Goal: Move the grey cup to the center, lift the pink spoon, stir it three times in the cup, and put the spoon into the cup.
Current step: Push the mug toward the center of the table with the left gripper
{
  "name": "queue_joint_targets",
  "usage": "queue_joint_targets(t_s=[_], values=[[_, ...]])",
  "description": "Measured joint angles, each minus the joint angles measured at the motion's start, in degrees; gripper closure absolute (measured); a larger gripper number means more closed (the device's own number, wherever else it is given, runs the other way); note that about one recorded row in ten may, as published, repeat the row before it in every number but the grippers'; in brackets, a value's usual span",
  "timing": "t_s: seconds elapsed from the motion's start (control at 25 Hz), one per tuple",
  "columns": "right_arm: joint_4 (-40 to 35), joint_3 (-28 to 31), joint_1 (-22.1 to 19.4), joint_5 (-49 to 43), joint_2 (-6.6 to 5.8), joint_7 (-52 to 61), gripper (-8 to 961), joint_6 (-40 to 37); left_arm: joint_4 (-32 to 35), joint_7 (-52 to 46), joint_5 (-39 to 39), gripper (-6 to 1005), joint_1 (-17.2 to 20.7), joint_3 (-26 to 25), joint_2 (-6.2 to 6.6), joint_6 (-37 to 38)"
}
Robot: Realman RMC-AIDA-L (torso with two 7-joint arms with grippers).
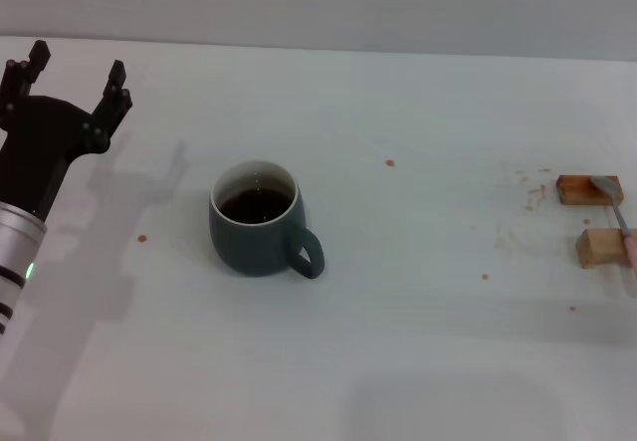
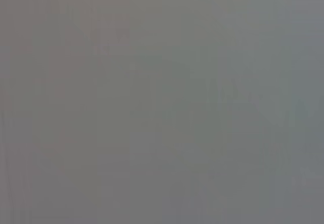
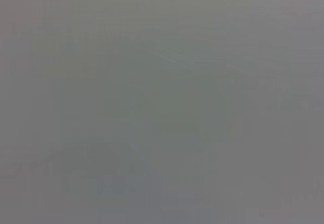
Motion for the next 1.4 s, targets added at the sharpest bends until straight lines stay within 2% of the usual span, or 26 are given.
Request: queue_joint_targets(t_s=[0.48, 0.76, 0.92, 1.12, 1.4], values=[[-0.67, 1.97, 0.85, 0.06, -0.02, -0.06, 323, 3.14, 0.01, -1.59, -0.51, 171, -0.87, -0.82, 0.11, -0.76], [-0.34, 2.05, 1.54, 0.09, 0.03, 0.24, 323, 4.26, 0.63, -9.97, -0.60, 171, -2.05, -5.29, 0.50, -1.40], [-0.18, 2.05, 1.61, 0.09, 0.12, 0.40, 323, 4.34, 0.44, -11.47, -0.58, 172, -2.46, -7.26, 0.58, -3.16], [0.47, 2.28, 1.32, 0.09, 0.21, 0.46, 322, 4.35, 0.46, -13.33, -0.12, 172, -3.77, -7.60, 1.04, -7.49], [0.92, 4.38, 0.29, 0.09, 0.21, 0.50, 322, 4.42, 1.04, -15.86, 0.41, 172, -4.09, -7.03, 1.50, -8.48]])
